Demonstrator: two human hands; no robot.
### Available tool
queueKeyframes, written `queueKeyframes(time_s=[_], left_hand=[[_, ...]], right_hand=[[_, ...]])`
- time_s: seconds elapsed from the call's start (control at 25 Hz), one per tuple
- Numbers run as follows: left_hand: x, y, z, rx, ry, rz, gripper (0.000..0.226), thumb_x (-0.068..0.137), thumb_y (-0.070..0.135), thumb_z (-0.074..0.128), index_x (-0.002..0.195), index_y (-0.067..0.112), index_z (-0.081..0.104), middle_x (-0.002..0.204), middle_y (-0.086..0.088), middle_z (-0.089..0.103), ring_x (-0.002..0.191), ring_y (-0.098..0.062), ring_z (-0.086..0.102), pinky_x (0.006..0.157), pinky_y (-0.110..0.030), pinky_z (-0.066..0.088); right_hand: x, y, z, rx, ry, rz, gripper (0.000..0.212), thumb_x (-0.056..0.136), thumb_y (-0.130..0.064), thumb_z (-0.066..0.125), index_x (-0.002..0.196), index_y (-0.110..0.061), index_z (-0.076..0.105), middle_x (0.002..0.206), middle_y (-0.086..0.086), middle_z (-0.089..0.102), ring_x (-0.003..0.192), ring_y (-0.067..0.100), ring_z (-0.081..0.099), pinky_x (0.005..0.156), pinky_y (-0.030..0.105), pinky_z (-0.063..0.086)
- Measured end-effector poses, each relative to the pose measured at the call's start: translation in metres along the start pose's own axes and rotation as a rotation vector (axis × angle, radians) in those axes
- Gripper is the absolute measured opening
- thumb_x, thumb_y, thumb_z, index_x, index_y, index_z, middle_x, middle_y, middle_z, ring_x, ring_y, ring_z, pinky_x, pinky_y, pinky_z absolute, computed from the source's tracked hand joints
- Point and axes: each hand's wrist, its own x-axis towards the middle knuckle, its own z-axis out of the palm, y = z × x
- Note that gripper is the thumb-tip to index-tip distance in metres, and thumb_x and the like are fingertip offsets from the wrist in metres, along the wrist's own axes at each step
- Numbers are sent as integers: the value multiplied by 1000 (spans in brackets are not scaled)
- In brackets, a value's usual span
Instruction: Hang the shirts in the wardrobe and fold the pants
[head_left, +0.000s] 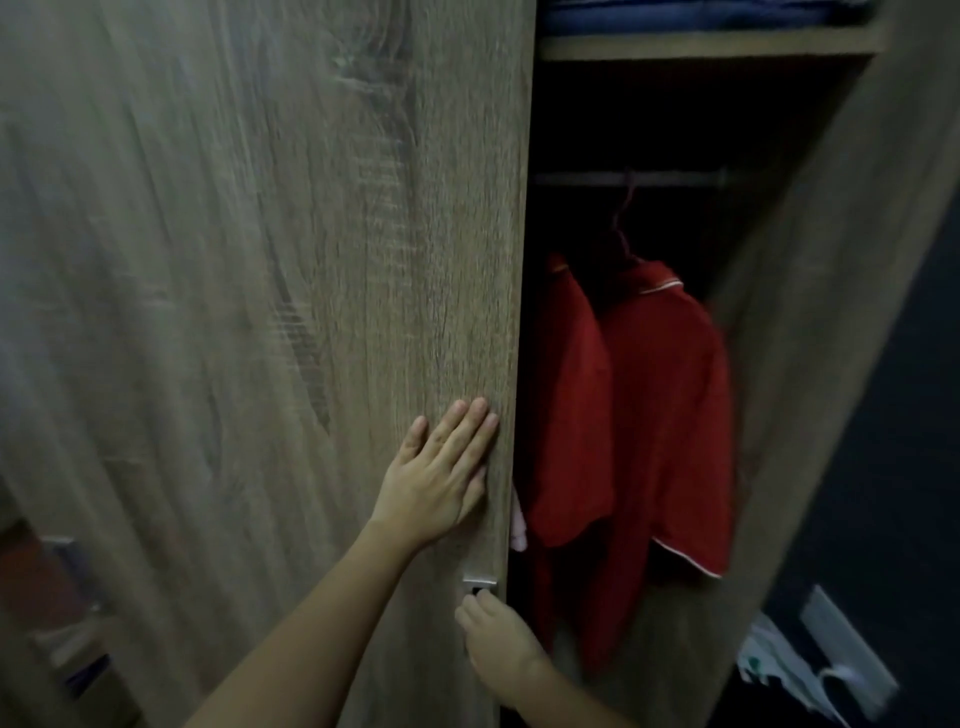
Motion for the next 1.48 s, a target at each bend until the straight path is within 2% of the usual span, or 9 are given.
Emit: queueKeyframes(time_s=[0.12,0.24,0.4,0.52,0.64,0.76,1.28,1.36,1.48], left_hand=[[26,45,3,-14,19,15,63,95,36,33,150,13,13,160,-3,-1,146,-16,4,115,-40,3],[48,85,6,-56,35,13,63,95,36,34,150,14,14,160,-2,0,146,-16,5,114,-40,4],[69,128,9,-98,22,0,67,91,36,38,150,14,14,160,-2,0,146,-15,5,112,-41,7],[83,155,10,-106,1,4,67,91,37,37,150,15,14,160,-2,0,146,-15,5,112,-40,6],[93,174,11,-112,-15,16,66,92,38,36,150,15,15,160,-1,-1,146,-15,4,113,-40,5],[102,190,12,-116,-27,17,69,91,38,36,150,15,11,159,-2,-3,146,-15,1,113,-40,4],[117,213,-8,-119,-122,-46,73,85,31,37,151,14,8,159,-3,2,146,-16,-7,114,-41,4],[119,210,-13,-202,-167,-53,77,81,30,40,150,14,10,156,-2,17,146,-14,-8,115,-39,6],[96,200,-32,-311,-214,-98,80,79,30,40,149,13,8,153,-4,22,146,-13,-6,115,-38,18]], right_hand=[[-37,-15,24,177,-154,-43,46,98,-28,28,136,-5,42,134,7,45,120,23,42,103,27,33],[-73,-12,52,200,-107,22,47,98,-30,30,135,-4,42,133,8,45,119,23,43,104,28,33],[-106,-13,77,356,-334,117,44,63,-61,63,89,-29,76,89,-15,68,83,8,59,85,20,46],[-132,-7,91,412,-354,210,39,46,-63,73,71,-33,76,73,-17,67,71,6,59,77,17,47],[-153,-1,88,399,-335,166,44,78,-50,55,105,-19,71,104,-8,66,95,13,58,92,22,43],[-171,4,102,258,-182,109,45,97,-22,27,136,-2,41,138,8,45,125,25,42,107,34,31],[-181,15,111,325,-365,49,44,99,-13,23,138,6,33,147,19,30,133,34,27,114,40,15],[-178,16,113,453,-350,151,42,95,-7,27,129,8,46,141,18,42,128,32,36,113,42,15],[-173,6,104,497,-228,342,46,63,-21,31,60,-23,77,69,-9,72,66,9,67,84,25,39]])
